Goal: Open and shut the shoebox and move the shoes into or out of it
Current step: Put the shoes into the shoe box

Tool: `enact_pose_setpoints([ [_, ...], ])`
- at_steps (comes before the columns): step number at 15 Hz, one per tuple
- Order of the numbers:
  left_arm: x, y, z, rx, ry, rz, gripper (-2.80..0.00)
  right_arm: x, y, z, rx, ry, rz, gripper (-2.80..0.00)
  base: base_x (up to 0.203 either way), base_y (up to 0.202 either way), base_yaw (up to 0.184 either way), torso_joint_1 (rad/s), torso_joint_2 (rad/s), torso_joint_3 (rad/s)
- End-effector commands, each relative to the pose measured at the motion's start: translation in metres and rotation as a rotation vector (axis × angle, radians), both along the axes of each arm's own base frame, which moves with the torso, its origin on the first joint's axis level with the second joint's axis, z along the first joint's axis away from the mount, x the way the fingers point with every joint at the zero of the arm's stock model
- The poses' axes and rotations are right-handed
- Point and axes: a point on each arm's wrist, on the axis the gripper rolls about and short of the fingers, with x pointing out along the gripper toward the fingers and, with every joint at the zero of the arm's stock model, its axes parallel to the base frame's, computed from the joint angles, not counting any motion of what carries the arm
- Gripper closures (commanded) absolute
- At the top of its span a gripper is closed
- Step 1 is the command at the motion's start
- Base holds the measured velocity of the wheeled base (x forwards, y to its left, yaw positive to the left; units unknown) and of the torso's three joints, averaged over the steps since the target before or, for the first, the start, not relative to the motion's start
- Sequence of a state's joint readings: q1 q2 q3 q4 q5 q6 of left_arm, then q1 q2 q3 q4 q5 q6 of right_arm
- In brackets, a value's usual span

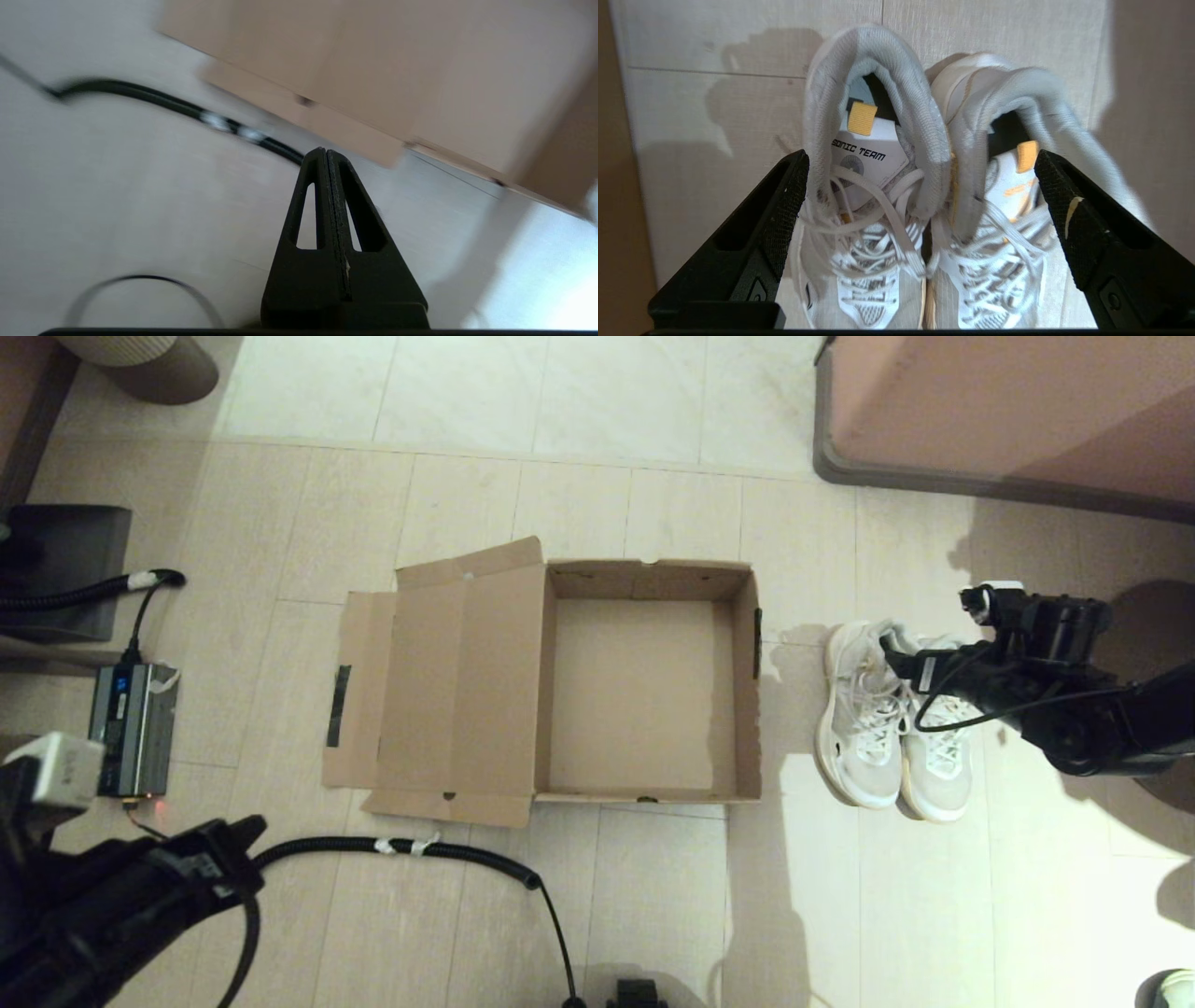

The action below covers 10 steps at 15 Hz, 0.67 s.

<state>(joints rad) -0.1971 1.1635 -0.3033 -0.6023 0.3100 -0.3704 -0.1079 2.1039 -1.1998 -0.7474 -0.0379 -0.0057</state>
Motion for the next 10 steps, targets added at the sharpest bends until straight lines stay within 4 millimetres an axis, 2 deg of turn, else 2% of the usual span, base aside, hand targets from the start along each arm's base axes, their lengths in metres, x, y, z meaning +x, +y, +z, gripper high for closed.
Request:
enact_pose_setpoints([
  [1, -0.04, 0.013, 0.006, 0.026, -0.12, 0.05, 0.0, 0.018, -0.008, -0.029, 0.004, 0.045, -0.014, -2.8, 0.0, 0.0, 0.0, 0.0, 0.0, 0.0],
  [4, -0.078, 0.027, -0.009, 0.114, -0.18, 0.168, 0.0, 0.031, -0.024, -0.049, 0.003, 0.072, -0.042, -2.8, 0.0, 0.0, 0.0, 0.0, 0.0, 0.0],
  [6, -0.101, 0.032, -0.025, 0.174, -0.196, 0.24, 0.0, 0.039, -0.03, -0.067, 0.008, 0.096, -0.051, -2.8, 0.0, 0.0, 0.0, 0.0, 0.0, 0.0],
  [8, -0.12, 0.031, -0.038, 0.209, -0.198, 0.211, 0.0, 0.051, -0.037, -0.073, 0.006, 0.076, -0.063, -2.8, 0.0, 0.0, 0.0, 0.0, 0.0, 0.0],
  [10, -0.139, 0.027, -0.055, 0.262, -0.183, 0.082, 0.0, 0.059, -0.04, -0.073, 0.004, 0.06, -0.069, -2.8, 0.0, 0.0, 0.0, 0.0, 0.0, 0.0],
])
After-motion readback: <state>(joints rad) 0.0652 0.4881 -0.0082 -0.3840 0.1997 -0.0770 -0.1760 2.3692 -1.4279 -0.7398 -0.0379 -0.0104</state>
